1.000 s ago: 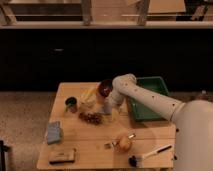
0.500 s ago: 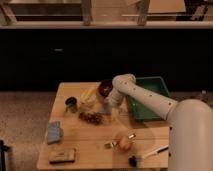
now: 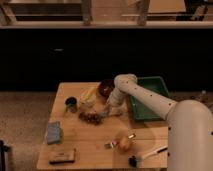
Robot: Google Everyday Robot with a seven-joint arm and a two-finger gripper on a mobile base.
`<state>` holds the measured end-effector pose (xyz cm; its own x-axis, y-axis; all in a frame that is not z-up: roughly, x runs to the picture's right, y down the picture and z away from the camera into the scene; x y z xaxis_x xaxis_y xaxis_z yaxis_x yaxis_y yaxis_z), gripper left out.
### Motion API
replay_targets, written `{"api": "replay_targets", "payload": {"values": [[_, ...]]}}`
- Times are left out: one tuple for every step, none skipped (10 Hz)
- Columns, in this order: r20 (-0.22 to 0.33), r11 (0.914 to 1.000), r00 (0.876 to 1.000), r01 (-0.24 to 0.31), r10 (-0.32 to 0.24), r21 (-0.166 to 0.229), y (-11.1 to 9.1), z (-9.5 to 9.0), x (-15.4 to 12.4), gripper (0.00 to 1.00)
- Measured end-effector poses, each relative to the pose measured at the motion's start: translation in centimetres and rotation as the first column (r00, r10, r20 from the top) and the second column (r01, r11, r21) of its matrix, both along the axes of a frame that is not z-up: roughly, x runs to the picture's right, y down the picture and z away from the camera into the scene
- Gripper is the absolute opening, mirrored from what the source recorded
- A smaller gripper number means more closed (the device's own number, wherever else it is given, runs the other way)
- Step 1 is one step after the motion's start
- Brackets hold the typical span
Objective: Wipe table surface with towel
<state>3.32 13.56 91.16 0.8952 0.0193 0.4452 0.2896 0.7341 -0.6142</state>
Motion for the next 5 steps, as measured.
{"api": "replay_targets", "payload": {"values": [[0.008,1.0,1.0,0.006,-0.006,0.0,0.0,-0.1,-0.3,0.12],[0.016,0.9999,1.0,0.009,-0.009,0.005,-0.2,-0.4,-0.3,0.03],[0.022,0.9999,1.0,0.01,-0.011,0.009,-0.4,-0.7,-0.2,0.0],[0.03,0.9998,1.0,0.004,-0.005,0.019,-0.6,-1.0,-0.2,0.0],[0.042,0.9993,0.999,-0.008,0.006,0.036,-1.2,-1.7,0.1,0.0]]}}
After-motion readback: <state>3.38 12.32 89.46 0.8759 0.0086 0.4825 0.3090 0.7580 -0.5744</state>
